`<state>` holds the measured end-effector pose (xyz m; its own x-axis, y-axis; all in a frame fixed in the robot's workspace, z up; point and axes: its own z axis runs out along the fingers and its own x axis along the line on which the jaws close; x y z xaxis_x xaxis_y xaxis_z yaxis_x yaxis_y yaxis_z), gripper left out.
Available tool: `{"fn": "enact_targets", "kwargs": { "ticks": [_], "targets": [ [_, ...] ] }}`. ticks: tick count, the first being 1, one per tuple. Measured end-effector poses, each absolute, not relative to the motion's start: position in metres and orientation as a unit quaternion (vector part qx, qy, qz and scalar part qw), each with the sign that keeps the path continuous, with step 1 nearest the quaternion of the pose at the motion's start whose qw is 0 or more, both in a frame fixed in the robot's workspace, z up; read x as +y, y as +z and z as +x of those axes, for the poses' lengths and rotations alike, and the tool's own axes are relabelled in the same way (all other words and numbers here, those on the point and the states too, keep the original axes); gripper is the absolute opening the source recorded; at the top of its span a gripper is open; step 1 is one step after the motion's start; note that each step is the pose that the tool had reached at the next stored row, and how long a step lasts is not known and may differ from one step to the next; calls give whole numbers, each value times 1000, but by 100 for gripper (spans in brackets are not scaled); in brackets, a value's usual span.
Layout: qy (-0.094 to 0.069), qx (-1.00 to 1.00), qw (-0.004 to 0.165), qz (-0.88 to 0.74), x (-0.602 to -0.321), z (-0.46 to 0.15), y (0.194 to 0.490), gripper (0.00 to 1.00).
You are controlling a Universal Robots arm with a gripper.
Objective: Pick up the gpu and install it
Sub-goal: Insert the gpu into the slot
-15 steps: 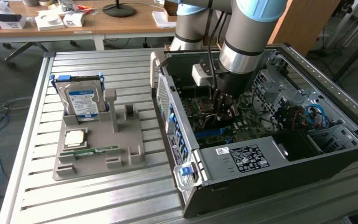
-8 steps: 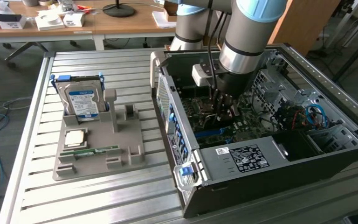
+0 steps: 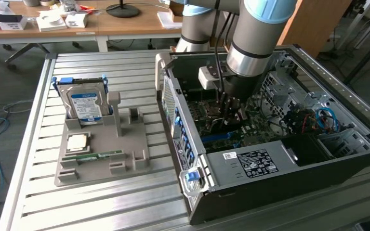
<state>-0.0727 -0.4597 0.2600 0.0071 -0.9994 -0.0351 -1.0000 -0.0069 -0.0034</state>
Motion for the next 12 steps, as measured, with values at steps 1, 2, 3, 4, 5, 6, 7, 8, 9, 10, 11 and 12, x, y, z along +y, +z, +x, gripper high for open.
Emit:
{"fn": "enact_targets", "kwargs": {
  "ticks": [1, 2, 3, 4, 5, 6, 7, 8, 9, 10, 11, 12],
  "targets": [
    [11, 705, 14, -709, -460, -73, 260, 26],
    [11, 704, 14, -709, -460, -73, 260, 26],
    [11, 705, 14, -709, -460, -73, 259, 26],
    [11, 705, 14, -709, -460, -73, 259, 26],
    [11, 704, 14, -709, -460, -73, 259, 26],
    [11, 705, 14, -709, -460, -73, 259, 26],
    [11, 705, 14, -709, -460, -73, 259, 26],
    [11, 705, 14, -709, -460, -73, 259, 26],
    [11, 704, 13, -709, -460, -73, 259, 26],
    [11, 704, 14, -709, -460, -73, 258, 26],
    [11, 704, 14, -709, -460, -73, 258, 26],
    [11, 705, 14, -709, -460, -73, 258, 26]
  ]
}}
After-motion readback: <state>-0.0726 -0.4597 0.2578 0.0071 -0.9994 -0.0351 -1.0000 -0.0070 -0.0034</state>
